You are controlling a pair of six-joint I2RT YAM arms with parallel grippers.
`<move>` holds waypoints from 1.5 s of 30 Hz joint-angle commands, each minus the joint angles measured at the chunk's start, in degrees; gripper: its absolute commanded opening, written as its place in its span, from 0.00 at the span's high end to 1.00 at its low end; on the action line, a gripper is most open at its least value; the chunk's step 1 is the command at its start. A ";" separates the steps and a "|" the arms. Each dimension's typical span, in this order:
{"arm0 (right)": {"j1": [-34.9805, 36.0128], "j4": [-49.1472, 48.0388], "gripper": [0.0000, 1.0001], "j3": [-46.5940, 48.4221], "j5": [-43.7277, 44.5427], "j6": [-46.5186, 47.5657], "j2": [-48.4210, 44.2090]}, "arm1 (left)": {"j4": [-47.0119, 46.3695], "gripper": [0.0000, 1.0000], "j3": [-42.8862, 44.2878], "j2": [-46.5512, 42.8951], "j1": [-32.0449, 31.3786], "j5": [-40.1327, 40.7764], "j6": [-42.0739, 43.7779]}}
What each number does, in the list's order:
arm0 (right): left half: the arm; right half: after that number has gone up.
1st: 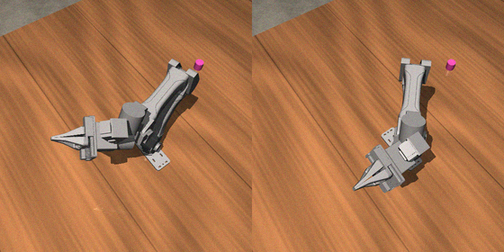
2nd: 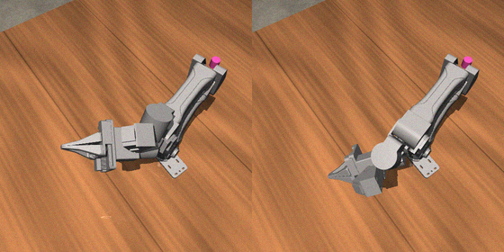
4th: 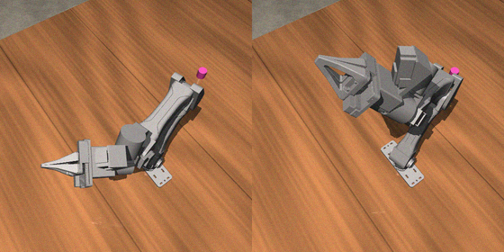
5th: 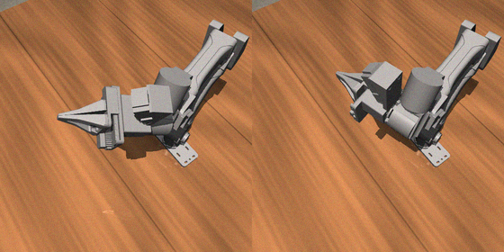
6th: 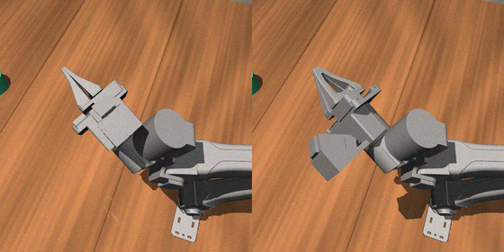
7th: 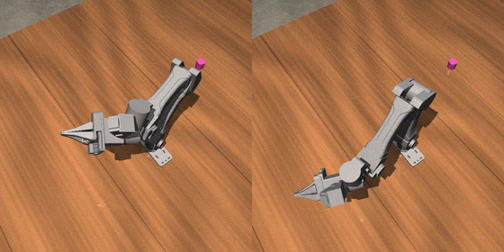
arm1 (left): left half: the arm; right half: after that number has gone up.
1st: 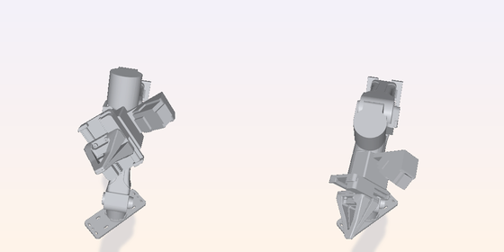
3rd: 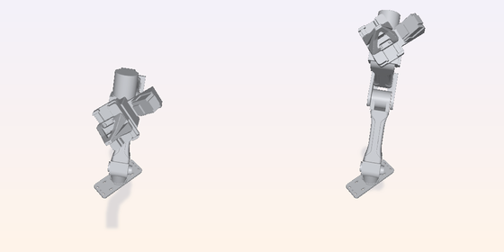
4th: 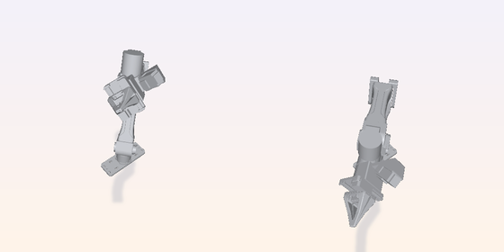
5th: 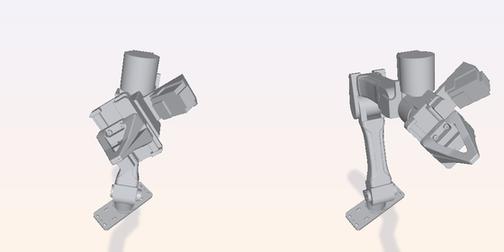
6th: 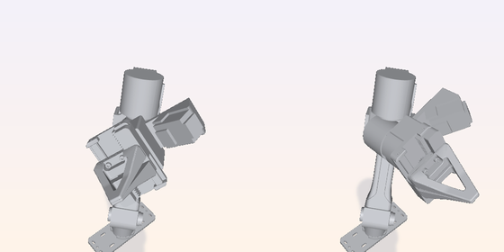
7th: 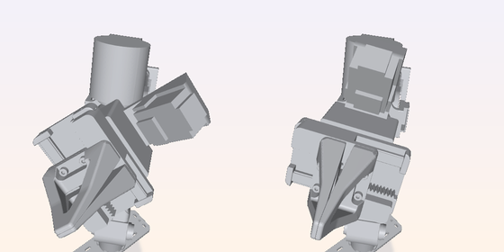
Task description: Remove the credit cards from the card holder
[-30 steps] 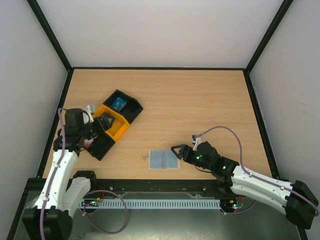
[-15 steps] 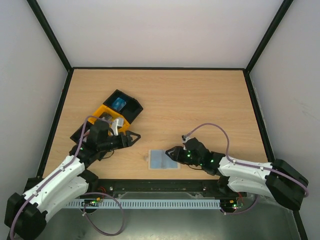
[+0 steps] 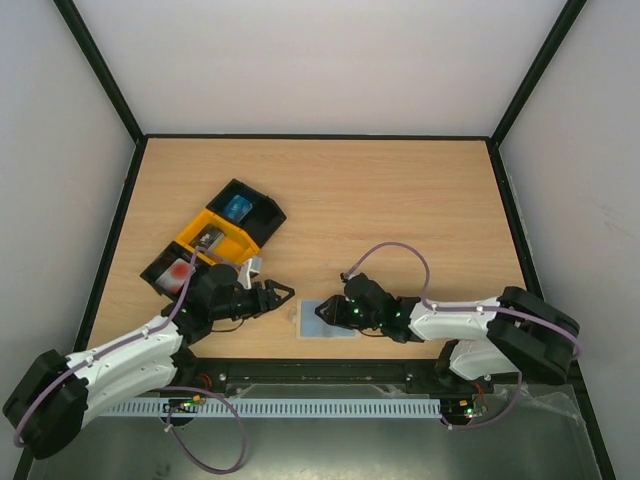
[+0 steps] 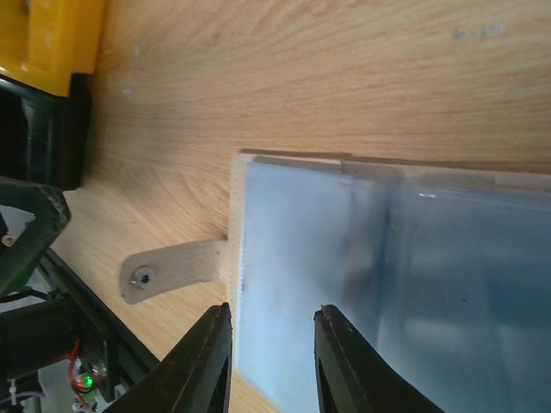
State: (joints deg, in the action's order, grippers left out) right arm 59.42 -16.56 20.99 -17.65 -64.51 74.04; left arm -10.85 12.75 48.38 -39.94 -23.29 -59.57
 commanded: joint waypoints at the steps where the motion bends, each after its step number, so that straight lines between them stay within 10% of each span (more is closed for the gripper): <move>1: 1.12 0.44 0.73 1.24 1.66 1.29 2.79 | -6.84 0.36 -1.37 1.38 -1.11 1.05 -3.40; 17: 1.54 0.97 0.98 -4.16 7.14 2.64 6.23 | -17.33 0.29 -0.97 13.50 -6.11 2.97 -6.92; 45: 1.52 -1.79 0.98 -6.91 7.68 2.02 3.68 | -24.98 0.39 2.52 30.01 -7.59 2.17 -4.68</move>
State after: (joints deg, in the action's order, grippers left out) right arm 60.77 -22.85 15.75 -12.58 -62.35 77.67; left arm -34.04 14.11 76.97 -47.09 -20.99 -64.93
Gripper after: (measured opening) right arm 0.021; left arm 0.613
